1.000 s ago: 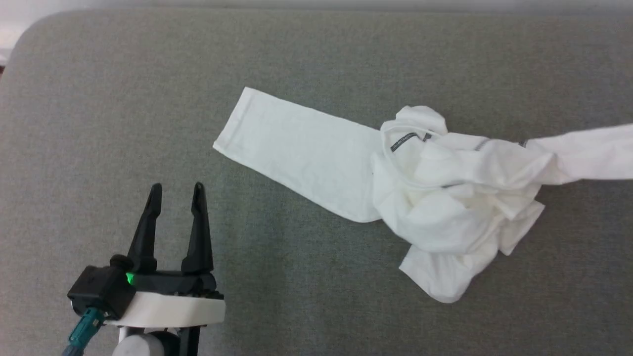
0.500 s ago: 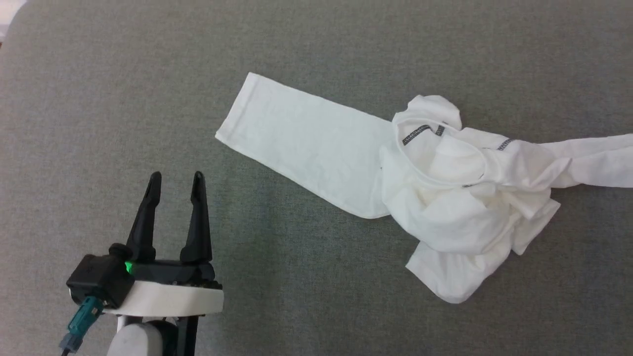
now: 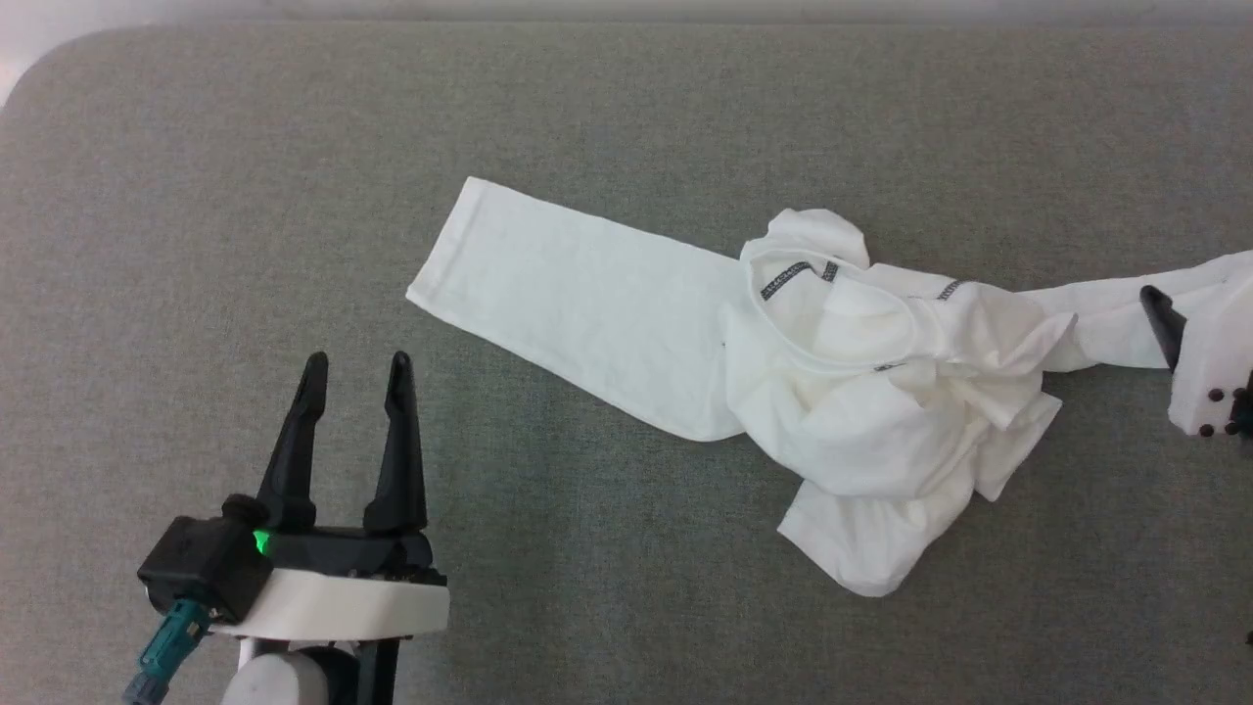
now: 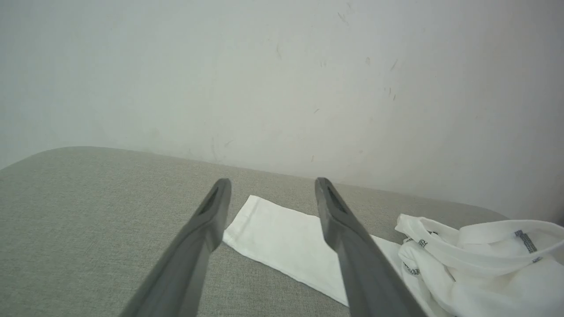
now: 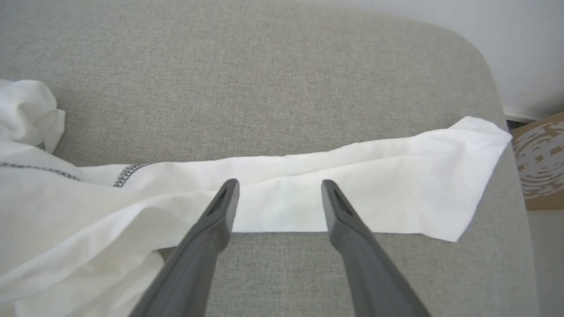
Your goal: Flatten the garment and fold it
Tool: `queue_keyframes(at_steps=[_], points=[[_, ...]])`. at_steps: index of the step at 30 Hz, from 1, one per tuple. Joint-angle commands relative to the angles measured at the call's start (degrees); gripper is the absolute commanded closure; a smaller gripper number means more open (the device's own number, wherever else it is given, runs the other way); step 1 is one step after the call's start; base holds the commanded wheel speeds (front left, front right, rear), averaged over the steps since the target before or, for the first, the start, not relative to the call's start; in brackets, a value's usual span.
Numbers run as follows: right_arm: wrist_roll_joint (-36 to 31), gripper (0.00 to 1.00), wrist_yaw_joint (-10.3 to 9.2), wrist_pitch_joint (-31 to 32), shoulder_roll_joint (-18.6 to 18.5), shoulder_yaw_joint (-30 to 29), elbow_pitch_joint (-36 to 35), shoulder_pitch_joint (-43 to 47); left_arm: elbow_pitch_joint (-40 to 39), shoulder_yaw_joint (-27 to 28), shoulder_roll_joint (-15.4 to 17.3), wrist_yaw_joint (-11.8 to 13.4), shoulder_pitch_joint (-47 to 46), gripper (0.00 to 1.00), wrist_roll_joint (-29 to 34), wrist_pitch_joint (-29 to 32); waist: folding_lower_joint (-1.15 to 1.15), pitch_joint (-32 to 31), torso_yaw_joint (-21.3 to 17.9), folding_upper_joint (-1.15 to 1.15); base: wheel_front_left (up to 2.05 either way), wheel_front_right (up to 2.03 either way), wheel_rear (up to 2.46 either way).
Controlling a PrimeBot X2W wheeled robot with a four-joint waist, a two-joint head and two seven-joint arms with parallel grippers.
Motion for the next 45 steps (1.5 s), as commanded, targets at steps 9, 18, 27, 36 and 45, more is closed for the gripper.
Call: queue_keyframes(at_steps=[9,18,27,36,45], points=[[-3.2,0.0,-0.11,-3.7,3.6,-0.3,6.6,0.6,-0.7,0.8,-0.1,-0.8,-1.9,0.0,0.3,-0.3,0.01,5.7,3.7,0.0,0.0,0.0,0.0],[-6.4,1.0,-0.11,1.2,6.0,-4.2,9.3,-1.4,0.1,1.3,-0.1,-1.2,-2.3,0.0,0.2,-0.3,0.01,5.4,2.5,0.0,0.0,0.0,0.0],[-6.5,1.0,-0.11,-4.9,0.4,0.0,-1.1,-10.0,0.4,1.5,-0.1,-1.3,-1.7,0.0,0.2,-0.3,0.01,3.4,0.9,0.0,0.0,0.0,0.0],[-13.5,1.0,-0.11,-12.6,-12.8,-0.4,2.4,-19.0,0.2,0.9,-0.1,-1.7,-2.7,0.0,0.8,-0.3,0.01,6.3,3.2,0.0,0.0,0.0,0.0],[-19.5,0.13,-0.11,-17.2,-12.3,-4.7,13.1,-17.0,0.4,0.4,-0.1,-2.0,-4.1,0.0,1.4,-0.3,0.01,9.6,4.9,0.0,0.0,0.0,0.0]])
